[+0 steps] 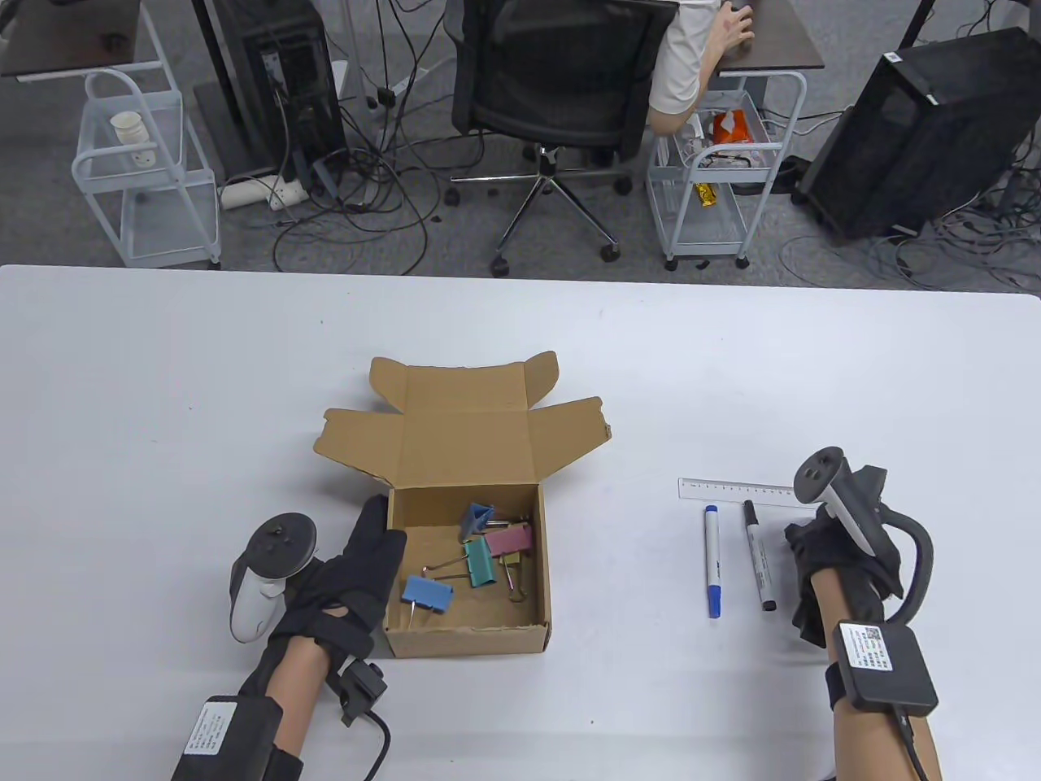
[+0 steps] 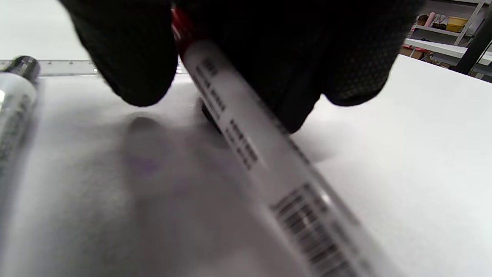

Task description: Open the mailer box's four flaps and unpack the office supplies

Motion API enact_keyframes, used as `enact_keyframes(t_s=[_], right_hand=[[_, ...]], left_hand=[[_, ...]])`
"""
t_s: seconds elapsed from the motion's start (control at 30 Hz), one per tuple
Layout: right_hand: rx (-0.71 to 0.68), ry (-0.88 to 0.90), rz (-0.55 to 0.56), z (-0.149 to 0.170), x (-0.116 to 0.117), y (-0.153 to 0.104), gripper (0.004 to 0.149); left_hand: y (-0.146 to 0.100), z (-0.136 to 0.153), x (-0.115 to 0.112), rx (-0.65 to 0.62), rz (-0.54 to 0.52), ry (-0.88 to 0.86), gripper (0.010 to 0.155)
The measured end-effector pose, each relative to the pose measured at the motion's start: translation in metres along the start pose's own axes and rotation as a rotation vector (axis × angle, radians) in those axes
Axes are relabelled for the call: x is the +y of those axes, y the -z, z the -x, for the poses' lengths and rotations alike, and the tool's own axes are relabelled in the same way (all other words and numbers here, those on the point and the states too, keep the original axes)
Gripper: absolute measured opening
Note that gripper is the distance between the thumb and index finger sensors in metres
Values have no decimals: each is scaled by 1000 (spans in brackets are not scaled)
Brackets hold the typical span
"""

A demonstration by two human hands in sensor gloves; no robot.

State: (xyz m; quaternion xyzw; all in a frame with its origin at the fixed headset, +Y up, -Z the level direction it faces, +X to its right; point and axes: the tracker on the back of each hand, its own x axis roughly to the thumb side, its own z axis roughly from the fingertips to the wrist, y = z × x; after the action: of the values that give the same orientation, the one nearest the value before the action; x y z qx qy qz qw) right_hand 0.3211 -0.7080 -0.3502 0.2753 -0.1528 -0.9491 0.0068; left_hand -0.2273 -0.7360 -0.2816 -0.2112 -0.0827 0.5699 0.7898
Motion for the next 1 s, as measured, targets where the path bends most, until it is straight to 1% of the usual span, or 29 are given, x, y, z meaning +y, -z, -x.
enact_keyframes(t_s=[0.17,0.3,0.4,0.47,0.57,0.73,0.83,0.93,0.97,1.0], right_hand=[[-22,45,-30,7,-1,-3,66],[-30,32,-51,11,0,-6,64],[-29,46,-20,11,0,-5,61],[-18,69,34,11,1,-4,60],[-11,55,87,11,1,1,60],[-16,77,134,12,1,4,61],[-12,85,161,13,-1,1,63],[-83,166,222,12,-12,-15,62],[-124,207,229,11,-16,-21,61],[-201,272,212,8,-21,-31,59]], left_hand=[[0,0,0,0,2,1,82],[0,0,0,3,5,10,82],[0,0,1,4,3,10,82],[0,0,1,4,2,10,82],[0,0,0,3,2,8,82],[0,0,0,1,5,6,82],[0,1,0,-4,10,-10,82],[1,2,-1,-8,16,-33,82],[1,2,-1,-8,17,-32,82],[1,2,-1,-8,18,-31,82]])
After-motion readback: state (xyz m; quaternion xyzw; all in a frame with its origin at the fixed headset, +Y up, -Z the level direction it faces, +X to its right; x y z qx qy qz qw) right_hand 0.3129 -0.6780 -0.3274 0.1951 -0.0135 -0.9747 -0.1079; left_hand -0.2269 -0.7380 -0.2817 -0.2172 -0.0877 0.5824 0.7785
